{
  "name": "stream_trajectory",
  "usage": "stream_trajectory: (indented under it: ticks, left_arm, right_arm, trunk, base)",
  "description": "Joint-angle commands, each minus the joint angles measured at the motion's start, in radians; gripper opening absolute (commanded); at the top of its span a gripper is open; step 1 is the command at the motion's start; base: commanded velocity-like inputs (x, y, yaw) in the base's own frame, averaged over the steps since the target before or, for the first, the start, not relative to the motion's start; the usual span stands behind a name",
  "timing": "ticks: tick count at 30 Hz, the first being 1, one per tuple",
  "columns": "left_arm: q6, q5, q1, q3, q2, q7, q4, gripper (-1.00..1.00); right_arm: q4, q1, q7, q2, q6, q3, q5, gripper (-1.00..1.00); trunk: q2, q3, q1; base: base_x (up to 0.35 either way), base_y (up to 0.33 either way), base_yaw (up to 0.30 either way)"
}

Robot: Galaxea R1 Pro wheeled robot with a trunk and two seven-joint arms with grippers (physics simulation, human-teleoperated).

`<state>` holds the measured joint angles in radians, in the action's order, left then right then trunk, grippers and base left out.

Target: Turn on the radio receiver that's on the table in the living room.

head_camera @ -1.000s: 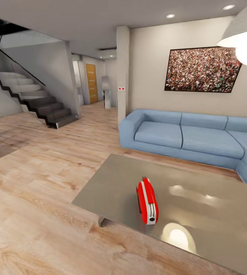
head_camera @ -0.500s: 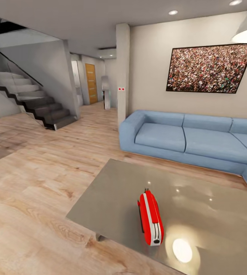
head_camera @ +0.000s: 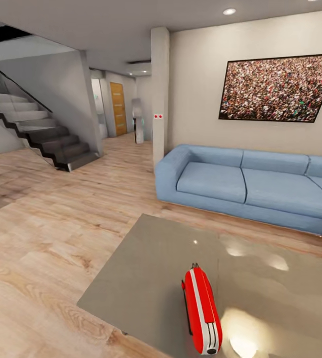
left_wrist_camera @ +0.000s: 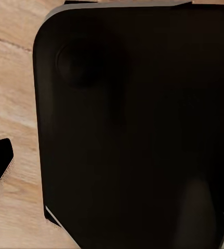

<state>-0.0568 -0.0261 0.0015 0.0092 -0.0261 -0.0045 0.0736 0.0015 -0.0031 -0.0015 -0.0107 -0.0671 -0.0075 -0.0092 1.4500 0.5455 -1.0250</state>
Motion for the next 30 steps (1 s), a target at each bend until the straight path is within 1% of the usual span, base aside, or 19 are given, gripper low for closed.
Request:
stream_trajectory:
  ticks: [1,6,9,30]
  left_arm:
    - [0.000,0.000,0.000,0.000,0.000,0.000,0.000,1.00]
    - [0.000,0.000,0.000,0.000,0.000,0.000,0.000,1.00]
    - [0.000,0.000,0.000,0.000,0.000,0.000,0.001,1.00]
    - [0.000,0.000,0.000,0.000,0.000,0.001,0.002,1.00]
  right_arm:
    - [0.000,0.000,0.000,0.000,0.000,0.000,0.000,1.00]
    - [0.000,0.000,0.000,0.000,0.000,0.000,0.000,1.00]
    - [0.000,0.000,0.000,0.002,0.000,-0.001,-0.001,1.00]
    - [0.000,0.000,0.000,0.002,0.002,-0.002,-0.004,1.00]
  trunk:
    - [0.000,0.000,0.000]
    - [0.000,0.000,0.000]
    - [0.000,0.000,0.000]
    - [0.000,-0.010,0.000]
  base:
    - [0.296,0.000,0.000]
    - [0.290,0.000,0.000]
    - [0.115,0.000,-0.088]
    - [0.007,0.000,-0.230]
